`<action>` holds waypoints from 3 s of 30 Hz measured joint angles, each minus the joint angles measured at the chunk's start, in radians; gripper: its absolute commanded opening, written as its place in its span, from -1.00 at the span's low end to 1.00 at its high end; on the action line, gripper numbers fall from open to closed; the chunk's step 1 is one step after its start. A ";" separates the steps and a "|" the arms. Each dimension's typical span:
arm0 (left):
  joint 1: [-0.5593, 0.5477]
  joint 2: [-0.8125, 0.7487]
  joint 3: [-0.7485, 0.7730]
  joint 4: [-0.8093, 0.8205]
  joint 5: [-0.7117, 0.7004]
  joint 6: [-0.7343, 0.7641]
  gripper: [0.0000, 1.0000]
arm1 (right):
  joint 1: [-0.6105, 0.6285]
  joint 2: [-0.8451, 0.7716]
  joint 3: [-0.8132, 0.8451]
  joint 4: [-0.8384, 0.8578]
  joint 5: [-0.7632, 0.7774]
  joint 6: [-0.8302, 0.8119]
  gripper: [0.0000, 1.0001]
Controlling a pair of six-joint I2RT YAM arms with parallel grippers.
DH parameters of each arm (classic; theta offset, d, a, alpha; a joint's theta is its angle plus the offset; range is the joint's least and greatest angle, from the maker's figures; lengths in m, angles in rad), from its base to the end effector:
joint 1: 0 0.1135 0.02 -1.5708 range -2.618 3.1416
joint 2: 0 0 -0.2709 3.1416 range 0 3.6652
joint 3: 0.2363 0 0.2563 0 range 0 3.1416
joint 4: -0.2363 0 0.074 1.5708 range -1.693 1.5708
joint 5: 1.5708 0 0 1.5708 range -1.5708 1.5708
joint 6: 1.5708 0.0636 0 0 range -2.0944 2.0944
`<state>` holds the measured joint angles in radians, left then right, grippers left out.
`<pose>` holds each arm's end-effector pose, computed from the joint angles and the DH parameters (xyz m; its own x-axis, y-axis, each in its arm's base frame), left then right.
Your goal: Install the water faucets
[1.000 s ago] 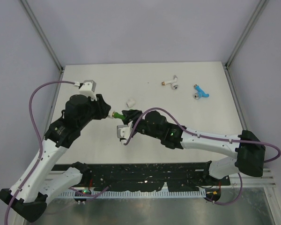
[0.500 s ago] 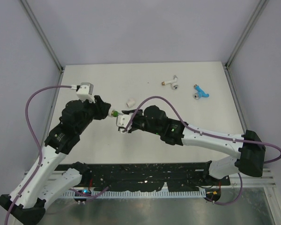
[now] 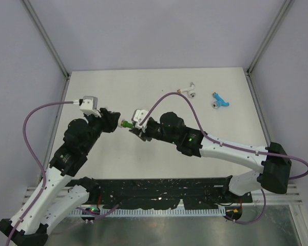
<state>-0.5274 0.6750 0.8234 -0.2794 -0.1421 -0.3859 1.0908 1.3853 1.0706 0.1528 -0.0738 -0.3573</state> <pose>0.1617 -0.0837 0.3611 -0.2464 -0.2877 -0.9255 0.3067 0.8827 -0.3560 0.1626 0.3225 0.3375 0.2514 -0.2724 -0.9288 -0.8862 0.3210 -0.3340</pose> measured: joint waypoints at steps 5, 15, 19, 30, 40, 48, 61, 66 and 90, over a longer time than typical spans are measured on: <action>-0.008 -0.050 -0.045 0.075 -0.025 0.002 -1.00 | -0.013 0.000 -0.011 0.057 -0.021 0.142 -0.90; -0.024 -0.124 -0.138 0.219 -0.050 0.020 -1.00 | -0.047 0.000 -0.022 0.116 -0.096 0.348 -0.90; -0.028 -0.130 -0.141 0.230 -0.055 0.025 -0.83 | -0.051 0.000 -0.036 0.146 -0.109 0.371 -0.90; -0.042 -0.084 -0.068 0.136 -0.050 0.004 -1.00 | -0.085 -0.018 -0.116 0.256 -0.146 0.373 -0.90; -0.040 -0.171 -0.243 0.363 -0.009 0.032 -1.00 | -0.127 -0.020 -0.143 0.276 -0.223 0.523 -0.89; -0.040 -0.255 -0.356 0.534 0.027 0.082 -1.00 | -0.153 -0.019 -0.143 0.288 -0.282 0.684 -0.90; -0.040 -0.325 -0.417 0.597 0.063 0.078 -1.00 | -0.217 -0.019 -0.157 0.354 -0.341 0.819 -0.90; -0.040 -0.330 -0.422 0.596 0.074 0.078 -0.89 | -0.225 -0.019 -0.156 0.346 -0.352 0.824 -0.90; 0.001 0.035 0.267 -0.236 0.014 -0.159 0.41 | -0.248 -0.085 -0.240 0.357 -0.307 0.397 -0.90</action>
<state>-0.5266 0.7097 1.0904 -0.5152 -0.1280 -0.5453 0.8425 1.2999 0.8310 0.5098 -0.3809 0.0395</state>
